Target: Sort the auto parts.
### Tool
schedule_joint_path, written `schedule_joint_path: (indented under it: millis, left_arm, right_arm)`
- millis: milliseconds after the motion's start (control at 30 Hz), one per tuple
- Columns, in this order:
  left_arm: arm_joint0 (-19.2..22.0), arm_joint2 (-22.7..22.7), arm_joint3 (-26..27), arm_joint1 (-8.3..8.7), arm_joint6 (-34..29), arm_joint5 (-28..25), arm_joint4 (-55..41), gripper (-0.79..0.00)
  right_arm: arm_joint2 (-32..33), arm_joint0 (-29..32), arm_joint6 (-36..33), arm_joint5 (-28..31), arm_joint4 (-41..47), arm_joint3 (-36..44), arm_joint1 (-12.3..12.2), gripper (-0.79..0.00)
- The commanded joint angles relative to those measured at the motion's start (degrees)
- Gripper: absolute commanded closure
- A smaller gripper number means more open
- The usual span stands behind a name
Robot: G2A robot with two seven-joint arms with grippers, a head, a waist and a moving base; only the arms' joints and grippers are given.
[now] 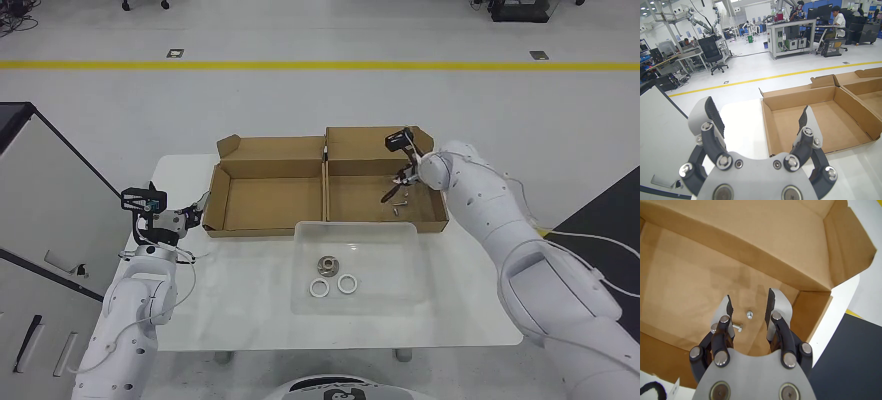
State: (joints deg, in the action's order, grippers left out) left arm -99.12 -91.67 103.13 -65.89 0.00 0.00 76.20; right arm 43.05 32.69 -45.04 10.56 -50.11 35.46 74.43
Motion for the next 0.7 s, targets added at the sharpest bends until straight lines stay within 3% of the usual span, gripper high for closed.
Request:
schedule_joint_path:
  millis: [0,300,667]
  left_arm:
    - [0.0,0.0,0.0,0.00,0.0,0.0,0.0,-0.785]
    - [0.0,0.0,0.0,0.00,0.0,0.0,0.0,-0.785]
    - [0.0,0.0,0.0,0.00,0.0,0.0,0.0,-0.785]
  right_arm:
    - [1.6,0.3,0.7,0.5,1.0,1.7,-0.6,-0.785]
    - [12.0,7.0,-1.8,1.0,5.3,19.2,-5.2,-0.785]
    - [32.7,25.2,-13.2,-0.8,14.9,50.9,-11.2,-0.785]
